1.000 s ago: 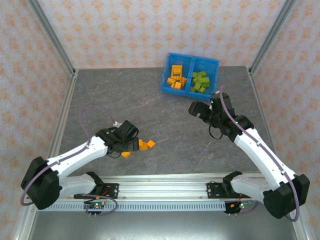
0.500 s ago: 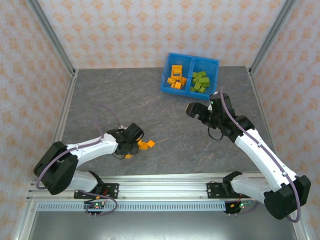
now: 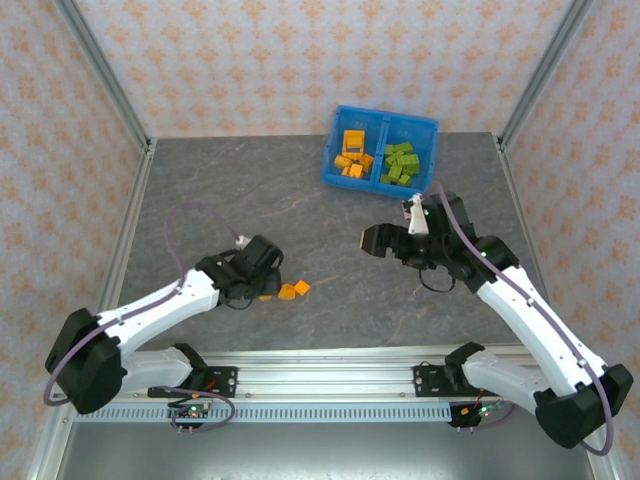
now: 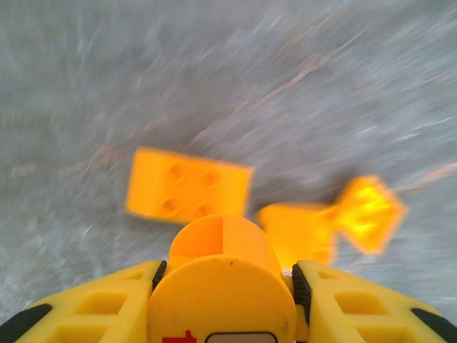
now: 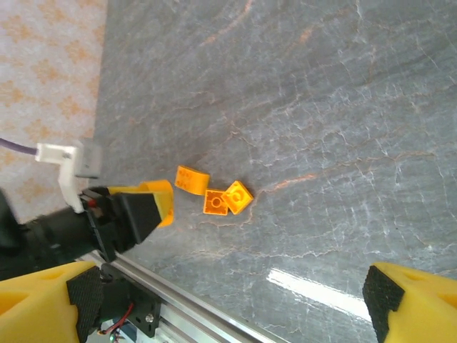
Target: Sort the legos into containers by color
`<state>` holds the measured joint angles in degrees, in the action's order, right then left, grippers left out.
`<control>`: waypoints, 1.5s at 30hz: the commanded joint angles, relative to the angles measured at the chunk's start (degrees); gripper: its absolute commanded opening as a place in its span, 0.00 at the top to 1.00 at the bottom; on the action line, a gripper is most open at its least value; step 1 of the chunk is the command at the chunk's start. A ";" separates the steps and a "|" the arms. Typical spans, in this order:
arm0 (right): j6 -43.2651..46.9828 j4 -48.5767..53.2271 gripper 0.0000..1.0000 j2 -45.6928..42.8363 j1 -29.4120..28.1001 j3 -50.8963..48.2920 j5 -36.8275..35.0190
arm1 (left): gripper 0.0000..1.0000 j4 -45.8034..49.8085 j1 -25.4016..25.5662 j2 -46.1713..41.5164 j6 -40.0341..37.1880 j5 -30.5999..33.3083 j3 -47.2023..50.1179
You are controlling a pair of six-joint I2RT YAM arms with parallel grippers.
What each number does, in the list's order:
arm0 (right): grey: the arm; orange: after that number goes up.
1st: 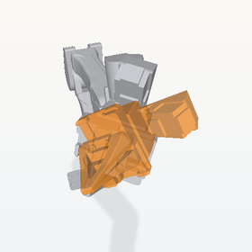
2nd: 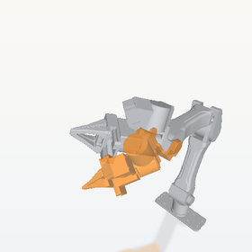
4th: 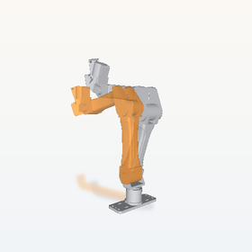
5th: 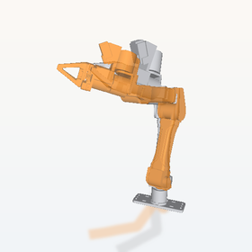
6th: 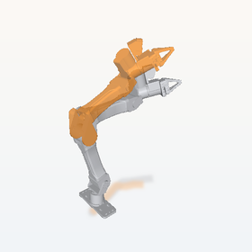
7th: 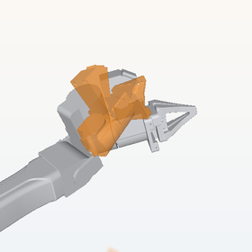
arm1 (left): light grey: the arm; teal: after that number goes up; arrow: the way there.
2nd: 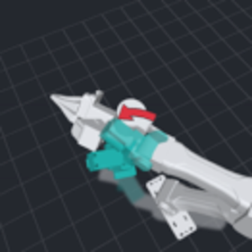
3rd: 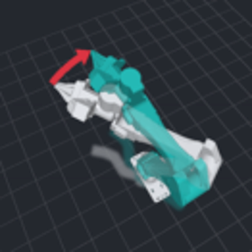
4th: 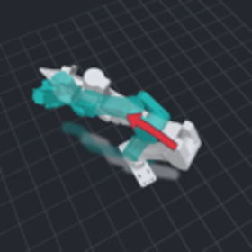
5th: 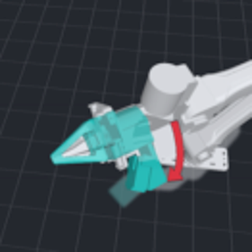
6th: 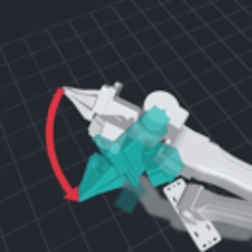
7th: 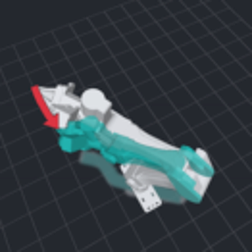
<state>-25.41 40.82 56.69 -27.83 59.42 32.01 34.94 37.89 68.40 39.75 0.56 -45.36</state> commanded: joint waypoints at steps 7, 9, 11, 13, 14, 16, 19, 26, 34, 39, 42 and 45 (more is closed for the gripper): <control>-0.22 -0.29 0.04 -5.89 -0.33 3.95 -4.56 | 0.67 -4.03 0.24 16.00 -13.38 4.08 -31.98; -0.68 -0.89 0.05 -6.80 -0.28 3.63 -6.12 | 0.67 -5.68 0.26 23.36 -16.20 3.95 -40.50; -1.55 -1.50 0.04 -7.33 -0.30 2.98 -6.78 | 0.68 -6.67 0.26 30.43 -18.73 5.09 -48.69; -2.59 -2.54 0.04 -7.79 -0.28 1.94 -6.82 | 0.68 -8.09 0.13 37.71 -20.62 7.05 -56.78; -2.84 -3.07 0.04 -8.02 -0.32 1.30 -6.72 | 0.68 -8.11 -0.15 42.42 -21.61 7.39 -61.57; -2.97 -3.15 0.04 -8.08 -0.24 0.55 -6.84 | 0.68 -6.68 -0.68 50.72 -23.08 7.69 -71.46; -2.64 -2.52 0.04 -7.99 -0.30 0.26 -7.25 | 0.68 -5.35 -1.41 62.11 -25.20 8.62 -85.22; -1.95 -1.53 0.04 -8.08 -0.26 0.61 -7.13 | 0.67 -5.75 -2.96 80.47 -28.06 15.62 -106.81; -2.27 -1.85 0.04 -8.08 -0.30 0.33 -6.83 | 0.43 -13.84 -4.05 83.52 -30.71 11.85 -109.59; -2.60 -1.97 0.04 -7.98 -0.27 0.18 -7.07 | 0.34 -10.64 -4.05 79.74 -29.30 10.07 -110.51; -3.12 -2.21 0.04 -7.99 -0.25 0.17 -6.60 | 0.26 -8.20 -3.97 75.78 -27.81 8.00 -109.94; -3.21 -1.66 0.04 -8.01 -0.32 0.08 -6.74 | 0.25 -3.04 -3.96 69.58 -25.54 5.75 -107.52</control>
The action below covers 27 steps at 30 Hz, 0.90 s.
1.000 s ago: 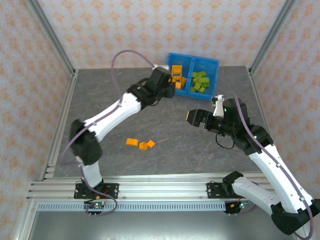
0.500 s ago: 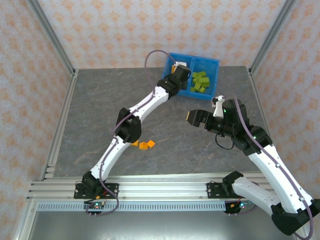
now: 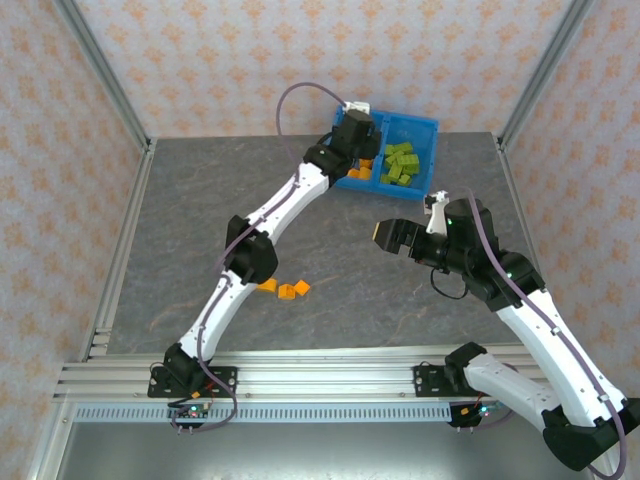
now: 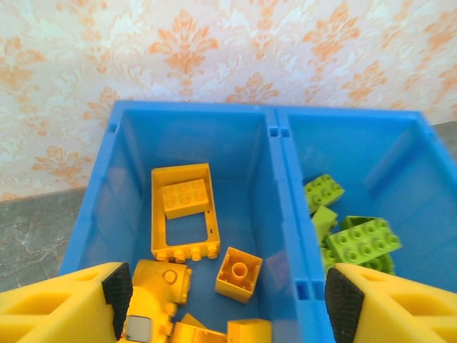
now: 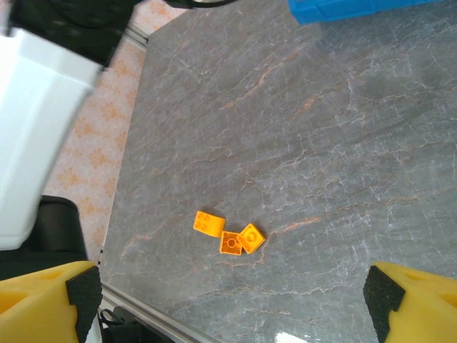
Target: Sort the legos into containers by color
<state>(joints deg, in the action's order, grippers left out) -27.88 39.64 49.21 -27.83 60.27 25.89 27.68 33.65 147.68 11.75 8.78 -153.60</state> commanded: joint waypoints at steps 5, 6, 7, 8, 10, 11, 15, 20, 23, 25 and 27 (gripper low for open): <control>0.33 1.06 0.05 -0.35 -0.37 -2.59 -1.67 | 0.22 1.46 0.36 -29.73 5.44 -6.70 27.09; 0.54 1.02 0.05 -0.20 -0.57 -3.08 -1.31 | 0.22 0.00 0.36 -33.69 5.71 -6.67 33.53; 0.94 0.84 0.05 0.07 -1.00 -3.60 -1.22 | 0.22 -1.55 0.36 -39.51 6.02 -6.41 40.43; 1.39 0.81 0.05 0.54 -1.96 -4.05 -1.76 | 0.21 -2.36 0.36 -44.49 6.37 -6.05 46.89; 2.58 0.75 0.05 2.12 -4.72 -4.29 -3.51 | 0.21 -2.44 0.38 -52.38 7.21 -4.95 57.31; 3.22 0.47 0.05 3.41 -6.22 -4.28 -4.13 | 0.20 -2.26 0.36 -56.39 7.84 -4.50 62.16; 6.76 -3.15 0.07 9.98 -12.87 -4.30 -4.56 | 0.19 2.14 0.33 -69.31 10.25 -2.53 77.51; 16.60 -7.05 0.09 21.83 -23.21 -3.22 -9.22 | 0.18 8.98 0.28 -84.84 15.04 2.13 93.15; 22.86 -6.39 0.11 31.02 -27.14 0.27 -11.81 | 0.17 10.80 0.29 -92.39 17.65 2.88 100.04; 25.73 -5.89 0.13 36.87 -28.68 2.89 -14.48 | 0.17 10.85 0.19 -96.11 18.53 3.08 103.87; 27.91 -7.02 0.14 41.47 -29.04 4.54 -16.08 | 0.17 11.78 -0.22 -97.84 19.31 3.44 106.06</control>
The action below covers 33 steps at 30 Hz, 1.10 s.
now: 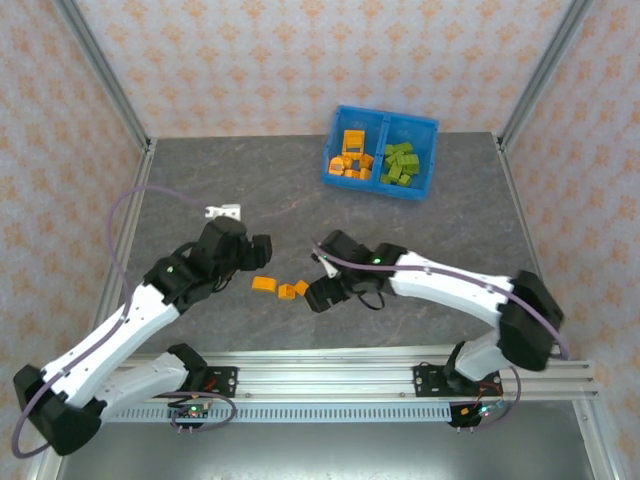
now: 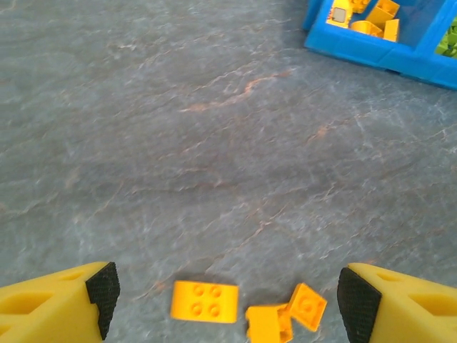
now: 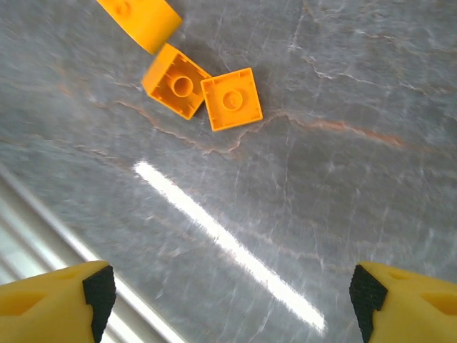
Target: Sort the legos into containers by color
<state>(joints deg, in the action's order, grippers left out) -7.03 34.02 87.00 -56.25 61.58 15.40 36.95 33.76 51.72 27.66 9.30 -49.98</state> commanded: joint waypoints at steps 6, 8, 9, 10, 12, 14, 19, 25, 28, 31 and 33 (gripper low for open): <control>11.63 -3.05 0.16 13.62 -0.68 7.89 -3.11 | 0.16 4.85 -1.06 -2.15 4.67 3.10 3.66; 12.79 -3.74 0.18 16.15 -0.68 9.01 -1.33 | 0.16 3.83 -1.19 -2.11 4.43 2.53 3.95; 13.10 -4.46 0.19 16.98 -0.70 9.21 -0.97 | 0.16 3.37 -1.24 -1.99 4.25 1.95 3.97; 13.63 -5.18 0.21 17.95 -0.67 9.30 -0.60 | 0.16 2.87 -1.19 -1.81 4.03 1.34 3.94; 14.12 -5.30 0.24 19.78 -0.69 10.55 0.05 | 0.16 2.26 -1.34 -1.47 3.65 0.48 4.01; 14.41 -5.81 0.27 21.51 -0.70 11.18 0.09 | 0.16 2.37 -1.33 -1.36 3.54 0.63 4.05; 14.46 -7.05 0.31 24.47 -0.70 11.54 -0.21 | 0.15 2.57 -1.30 -1.80 3.72 1.09 4.44; 13.15 -8.91 0.46 26.48 -0.70 11.10 -1.09 | 0.15 2.06 -1.32 -2.44 3.54 -0.07 5.49; 11.84 -8.94 0.59 27.26 -0.66 11.21 -2.10 | 0.15 1.53 -1.32 -4.33 3.61 0.23 6.30; 10.44 -9.53 0.65 26.15 -0.67 10.53 -2.35 | 0.15 1.05 -1.32 -6.44 3.31 -0.52 6.89; 9.47 -11.51 0.67 23.72 -0.54 8.81 -1.83 | 0.15 -0.02 -1.31 -7.94 1.41 -2.45 7.60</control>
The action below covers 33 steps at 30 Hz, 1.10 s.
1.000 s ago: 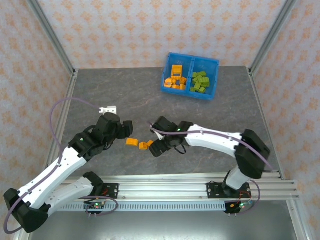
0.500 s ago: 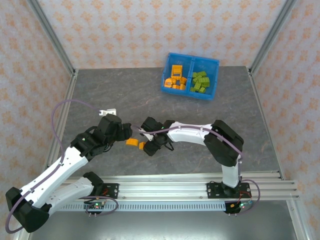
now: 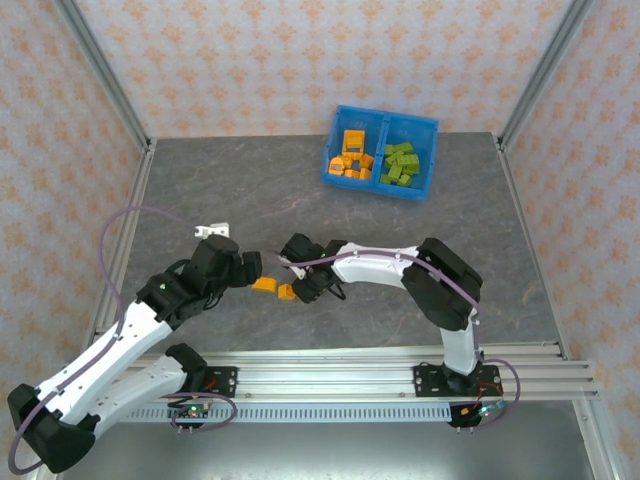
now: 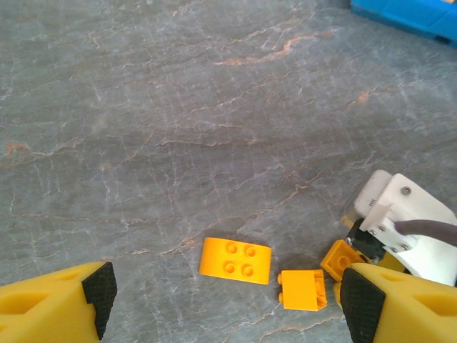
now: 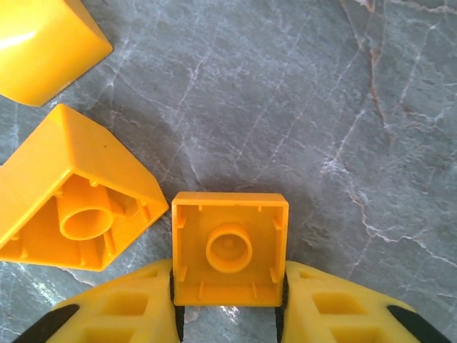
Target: Sort the legos into containers by color
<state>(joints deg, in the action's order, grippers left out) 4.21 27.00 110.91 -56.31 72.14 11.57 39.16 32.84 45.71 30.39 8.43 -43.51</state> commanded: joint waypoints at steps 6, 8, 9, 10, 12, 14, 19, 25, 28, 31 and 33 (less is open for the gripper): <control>-9.12 -11.22 0.75 -9.96 3.95 -8.03 4.27 | 0.14 -10.85 -0.29 -6.17 -6.41 -15.18 4.33; -12.11 -13.04 0.79 -13.17 6.56 -9.65 5.06 | 0.14 -13.80 -0.24 -6.74 -7.13 -19.48 5.06; -13.30 -14.12 0.79 -14.88 7.96 -10.43 5.11 | 0.14 -15.17 -0.23 -6.78 -7.61 -21.70 5.18; -14.29 -15.03 0.79 -16.41 9.41 -11.00 5.19 | 0.14 -16.47 -0.10 -6.70 -8.05 -23.77 5.28; -15.29 -15.63 0.78 -18.58 12.06 -10.94 5.94 | 0.14 -18.55 0.35 -6.07 -9.16 -27.43 5.07; -15.79 -15.66 0.78 -19.90 14.92 -9.76 6.30 | 0.14 -19.69 1.27 -5.30 -10.19 -30.01 4.40; -18.93 -14.31 0.77 -17.50 24.86 -1.10 5.96 | 0.13 -20.98 5.22 -4.06 -13.65 -31.16 2.64; -19.76 -7.56 0.76 -2.44 33.29 21.37 2.59 | 0.12 -19.25 5.83 -4.03 -15.24 -26.66 1.76; -19.20 -2.49 0.75 7.67 35.03 35.30 0.88 | 0.10 -17.85 5.83 -3.62 -15.53 -24.05 1.91; -18.23 5.49 0.75 18.69 36.02 51.67 -0.53 | 0.07 -17.30 5.83 -2.86 -15.21 -23.02 1.98; -17.96 9.68 0.74 25.25 36.36 61.48 -0.23 | 0.06 -16.52 5.90 -2.01 -15.23 -22.82 1.51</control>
<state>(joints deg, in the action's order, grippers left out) -14.35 26.04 130.21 -20.21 125.01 13.08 21.28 38.44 43.00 16.34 -16.67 -39.77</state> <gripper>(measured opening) 0.263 0.936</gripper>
